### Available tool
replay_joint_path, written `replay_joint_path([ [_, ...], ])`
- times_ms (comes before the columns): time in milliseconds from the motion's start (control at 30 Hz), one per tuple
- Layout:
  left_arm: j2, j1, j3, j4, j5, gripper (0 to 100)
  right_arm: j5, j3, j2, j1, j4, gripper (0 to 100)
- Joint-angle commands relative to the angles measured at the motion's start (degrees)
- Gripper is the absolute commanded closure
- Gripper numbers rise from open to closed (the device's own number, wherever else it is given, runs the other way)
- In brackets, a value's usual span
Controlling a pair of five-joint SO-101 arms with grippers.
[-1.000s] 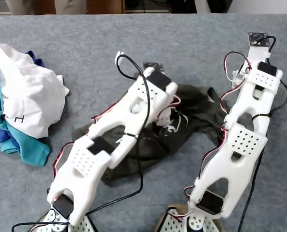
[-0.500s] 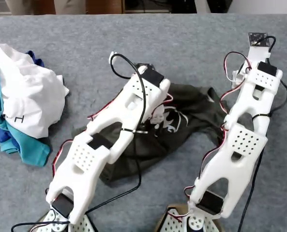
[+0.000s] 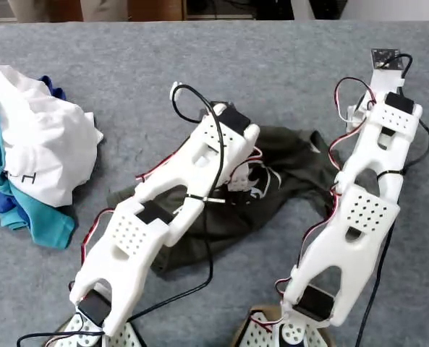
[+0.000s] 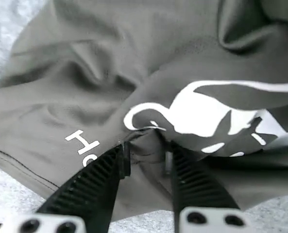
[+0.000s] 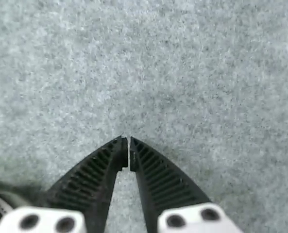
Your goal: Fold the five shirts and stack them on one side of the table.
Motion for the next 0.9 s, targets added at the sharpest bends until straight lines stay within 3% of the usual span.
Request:
replay_joint_path([
  [0, -1.1, -0.2, -2.6, 0.8, 0.7, 81, -0.6, -2.9, -0.5, 0.7, 0.4, 96.8],
  [433, -0.5, -1.8, 1.6, 0.9, 0.6, 82, -0.6, -2.9, -0.5, 0.8, 0.4, 96.8],
  [667, -0.6, -1.5, 1.4, 0.9, 0.5, 93, -0.6, -2.9, -0.5, 0.8, 0.4, 96.8],
  [867, -0.5, -1.4, 1.3, 0.8, 0.5, 94, -0.6, -2.9, -0.5, 0.8, 0.4, 96.8],
])
